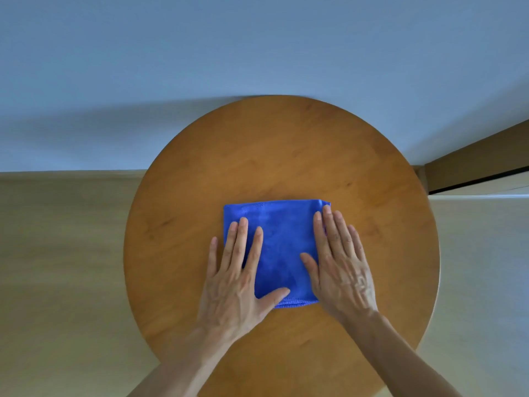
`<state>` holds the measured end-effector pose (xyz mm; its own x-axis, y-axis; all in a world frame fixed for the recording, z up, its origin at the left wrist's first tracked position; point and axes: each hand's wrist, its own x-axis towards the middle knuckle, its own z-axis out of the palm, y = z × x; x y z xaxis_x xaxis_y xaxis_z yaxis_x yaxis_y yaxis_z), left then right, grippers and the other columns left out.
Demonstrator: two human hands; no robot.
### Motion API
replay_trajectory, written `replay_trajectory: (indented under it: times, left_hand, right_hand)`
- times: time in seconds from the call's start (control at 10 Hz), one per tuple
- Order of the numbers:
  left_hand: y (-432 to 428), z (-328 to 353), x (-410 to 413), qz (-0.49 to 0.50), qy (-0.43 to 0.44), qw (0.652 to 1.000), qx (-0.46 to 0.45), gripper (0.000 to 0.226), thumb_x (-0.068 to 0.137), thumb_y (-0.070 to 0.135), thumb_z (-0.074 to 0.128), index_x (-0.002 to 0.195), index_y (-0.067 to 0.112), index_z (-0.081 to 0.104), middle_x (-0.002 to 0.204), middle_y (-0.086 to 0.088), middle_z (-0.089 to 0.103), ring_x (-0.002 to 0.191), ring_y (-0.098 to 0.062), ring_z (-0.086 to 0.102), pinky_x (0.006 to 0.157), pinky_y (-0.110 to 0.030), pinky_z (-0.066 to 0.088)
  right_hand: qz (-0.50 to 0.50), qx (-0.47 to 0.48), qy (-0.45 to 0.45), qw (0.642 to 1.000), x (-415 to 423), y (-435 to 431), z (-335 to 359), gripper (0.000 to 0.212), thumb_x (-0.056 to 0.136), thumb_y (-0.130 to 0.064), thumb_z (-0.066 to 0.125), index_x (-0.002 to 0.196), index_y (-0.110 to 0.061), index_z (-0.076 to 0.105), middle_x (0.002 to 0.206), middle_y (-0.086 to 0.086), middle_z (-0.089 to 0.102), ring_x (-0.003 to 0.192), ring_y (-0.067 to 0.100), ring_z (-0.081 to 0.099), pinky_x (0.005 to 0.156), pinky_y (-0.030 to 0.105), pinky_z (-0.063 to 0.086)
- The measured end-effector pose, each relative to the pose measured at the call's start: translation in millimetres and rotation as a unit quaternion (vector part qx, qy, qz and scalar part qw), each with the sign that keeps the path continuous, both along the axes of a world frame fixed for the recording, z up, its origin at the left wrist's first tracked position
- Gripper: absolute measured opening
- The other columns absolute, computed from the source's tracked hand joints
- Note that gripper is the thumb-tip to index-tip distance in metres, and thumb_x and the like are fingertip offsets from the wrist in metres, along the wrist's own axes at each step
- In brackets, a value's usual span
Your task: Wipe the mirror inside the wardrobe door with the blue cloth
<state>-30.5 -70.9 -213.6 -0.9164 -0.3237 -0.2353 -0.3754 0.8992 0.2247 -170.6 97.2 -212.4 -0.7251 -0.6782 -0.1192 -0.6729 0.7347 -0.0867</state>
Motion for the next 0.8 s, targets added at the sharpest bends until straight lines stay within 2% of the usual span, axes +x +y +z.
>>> replay_trajectory:
  times: [0.1,0.2,0.4,0.5,0.6,0.7,0.8]
  left_hand:
    - [5,-4,-1,-0.007,-0.026,1.000,-0.010,0.114,0.082,0.088,0.038,0.163,0.013,0.011,0.171,-0.013,0.002,0.158,-0.028,0.005,0.120,-0.060,0.027]
    - [0,-4,-3,-0.024,-0.034,0.999,-0.020,0.114,0.082,0.090,0.033,0.163,0.013,0.010,0.171,-0.014,0.001,0.158,-0.028,0.005,0.120,-0.060,0.027]
    - [-8,8,-5,-0.035,-0.052,0.998,-0.027,0.108,0.085,0.089,0.028,0.163,0.017,0.010,0.171,-0.012,0.000,0.158,-0.027,0.003,0.122,-0.059,0.022]
    - [2,20,2,-0.033,-0.035,0.999,0.003,0.092,0.093,0.080,0.028,0.162,0.021,0.017,0.171,-0.008,0.005,0.158,-0.025,0.002,0.123,-0.057,0.017]
    - [14,39,11,0.011,-0.040,0.999,0.032,0.078,0.100,0.072,0.015,0.163,0.028,0.007,0.171,0.000,-0.004,0.157,-0.018,-0.010,0.126,-0.051,0.007]
    - [17,65,13,0.082,-0.021,0.993,0.083,0.070,0.100,0.066,0.004,0.160,0.032,-0.009,0.168,0.009,-0.018,0.154,-0.010,-0.021,0.126,-0.043,0.001]
    - [15,102,6,0.108,0.006,0.987,0.121,0.071,0.102,0.059,0.018,0.160,0.029,-0.008,0.169,0.007,-0.014,0.156,-0.010,-0.012,0.127,-0.037,0.005]
  right_hand:
    - [-0.017,0.008,-0.022,1.000,16,-4,-5,0.071,0.104,-0.055,0.025,0.160,-0.013,0.014,0.167,0.014,0.010,0.155,0.027,0.013,0.122,0.046,0.026]
    - [-0.059,0.019,-0.044,0.997,17,-5,-5,0.074,0.103,-0.059,0.022,0.161,-0.014,0.011,0.167,0.012,0.012,0.154,0.027,0.016,0.122,0.045,0.028]
    - [-0.062,0.019,-0.080,0.995,15,-10,12,0.074,0.102,-0.058,0.018,0.160,-0.013,0.016,0.167,0.010,0.015,0.153,0.025,0.022,0.119,0.042,0.033]
    - [-0.079,0.014,-0.113,0.990,16,-10,28,0.071,0.102,-0.059,0.014,0.160,-0.017,0.017,0.168,0.008,0.009,0.154,0.024,0.018,0.120,0.041,0.031]
    - [-0.094,-0.004,-0.162,0.982,23,-8,50,0.075,0.098,-0.061,0.010,0.161,-0.020,0.011,0.169,0.001,0.001,0.155,0.016,0.007,0.123,0.034,0.024]
    - [-0.108,-0.045,-0.197,0.973,29,-7,78,0.071,0.102,-0.058,0.022,0.161,-0.019,0.011,0.168,-0.005,0.007,0.155,0.009,0.006,0.124,0.028,0.018]
    - [-0.092,-0.059,-0.191,0.976,28,-5,116,0.061,0.104,-0.043,0.042,0.157,-0.017,0.027,0.165,-0.002,0.023,0.149,0.015,0.026,0.117,0.030,0.030]
